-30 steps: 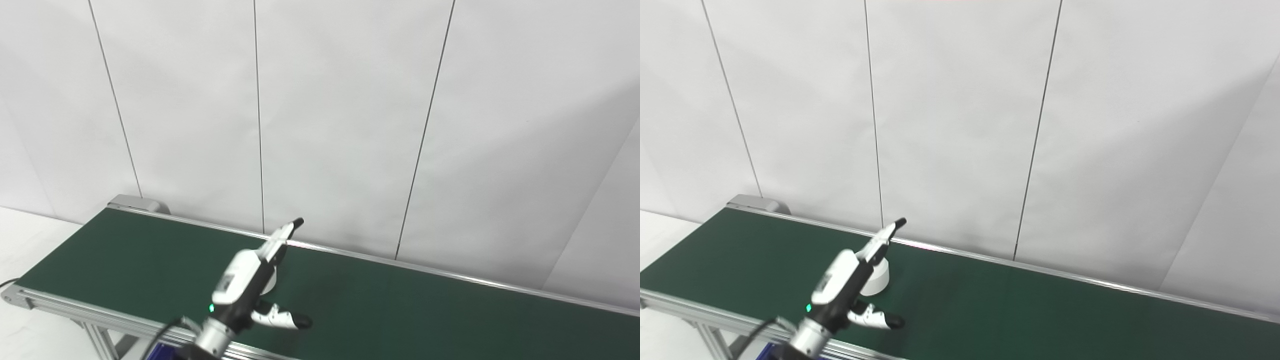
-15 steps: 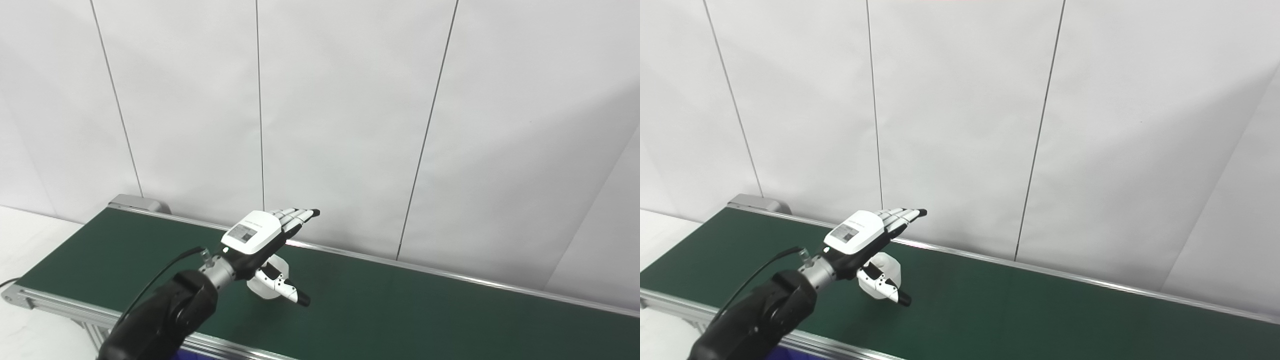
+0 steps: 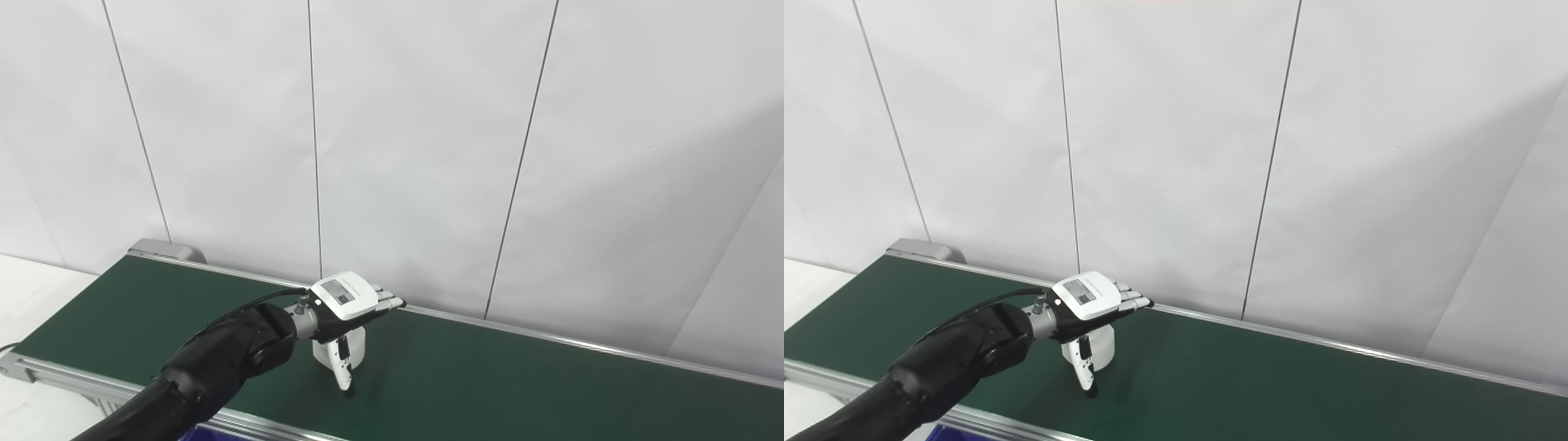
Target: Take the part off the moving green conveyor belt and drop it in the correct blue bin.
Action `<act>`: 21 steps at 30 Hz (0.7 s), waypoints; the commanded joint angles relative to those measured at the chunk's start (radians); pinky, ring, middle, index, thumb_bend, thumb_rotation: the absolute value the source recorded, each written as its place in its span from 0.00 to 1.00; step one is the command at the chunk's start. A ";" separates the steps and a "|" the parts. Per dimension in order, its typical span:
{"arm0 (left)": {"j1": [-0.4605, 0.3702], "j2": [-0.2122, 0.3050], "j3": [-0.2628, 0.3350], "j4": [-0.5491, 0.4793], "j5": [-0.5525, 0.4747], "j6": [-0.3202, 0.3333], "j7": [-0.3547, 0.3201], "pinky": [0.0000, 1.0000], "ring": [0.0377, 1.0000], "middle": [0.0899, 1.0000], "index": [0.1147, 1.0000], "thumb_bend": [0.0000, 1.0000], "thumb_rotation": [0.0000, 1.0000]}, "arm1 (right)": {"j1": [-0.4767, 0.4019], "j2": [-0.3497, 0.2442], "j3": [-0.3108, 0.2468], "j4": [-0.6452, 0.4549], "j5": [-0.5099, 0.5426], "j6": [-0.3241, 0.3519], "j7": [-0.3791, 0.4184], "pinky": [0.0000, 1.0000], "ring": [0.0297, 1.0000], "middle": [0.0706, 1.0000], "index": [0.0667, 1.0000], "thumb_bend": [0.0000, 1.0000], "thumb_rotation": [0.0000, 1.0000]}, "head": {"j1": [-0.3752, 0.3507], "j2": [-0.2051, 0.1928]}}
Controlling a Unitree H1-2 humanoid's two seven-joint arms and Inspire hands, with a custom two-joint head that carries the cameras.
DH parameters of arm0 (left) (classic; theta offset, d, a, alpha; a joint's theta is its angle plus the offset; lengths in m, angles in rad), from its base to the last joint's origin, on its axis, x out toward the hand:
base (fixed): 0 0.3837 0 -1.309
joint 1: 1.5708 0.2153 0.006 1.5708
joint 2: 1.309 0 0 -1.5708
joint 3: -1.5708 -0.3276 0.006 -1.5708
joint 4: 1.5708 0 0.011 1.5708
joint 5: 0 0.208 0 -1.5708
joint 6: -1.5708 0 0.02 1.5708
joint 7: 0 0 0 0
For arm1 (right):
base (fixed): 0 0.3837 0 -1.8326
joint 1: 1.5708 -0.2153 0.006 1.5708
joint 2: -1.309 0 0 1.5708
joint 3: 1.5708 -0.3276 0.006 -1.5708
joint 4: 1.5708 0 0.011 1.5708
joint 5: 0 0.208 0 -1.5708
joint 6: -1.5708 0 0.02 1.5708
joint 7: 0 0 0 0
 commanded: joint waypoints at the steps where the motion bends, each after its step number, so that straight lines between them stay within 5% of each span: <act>1: -0.087 -0.006 -0.009 0.013 0.017 0.017 -0.010 0.89 0.94 0.97 0.96 1.00 0.44 | -0.028 0.024 0.016 -0.058 -0.011 -0.053 0.000 0.94 0.93 0.93 0.92 0.78 1.00 | -0.004 0.005; 13: -0.156 -0.039 -0.039 0.131 -0.044 0.019 -0.107 0.90 0.94 0.96 0.96 1.00 0.34 | 0.001 0.031 0.027 -0.112 -0.020 -0.053 -0.003 0.89 0.91 0.91 0.90 0.79 1.00 | -0.025 0.028; 19: -0.168 -0.067 -0.035 0.198 -0.065 0.027 -0.083 0.88 0.93 0.95 0.96 1.00 0.30 | 0.017 0.033 0.026 -0.135 -0.010 -0.053 0.013 0.89 0.91 0.91 0.90 0.78 1.00 | -0.036 0.045; 21: -0.167 -0.086 -0.036 0.231 -0.067 0.029 -0.053 0.87 0.92 0.93 0.93 1.00 0.21 | 0.024 0.035 0.024 -0.144 -0.011 -0.053 0.015 0.88 0.90 0.90 0.90 0.78 1.00 | -0.035 0.054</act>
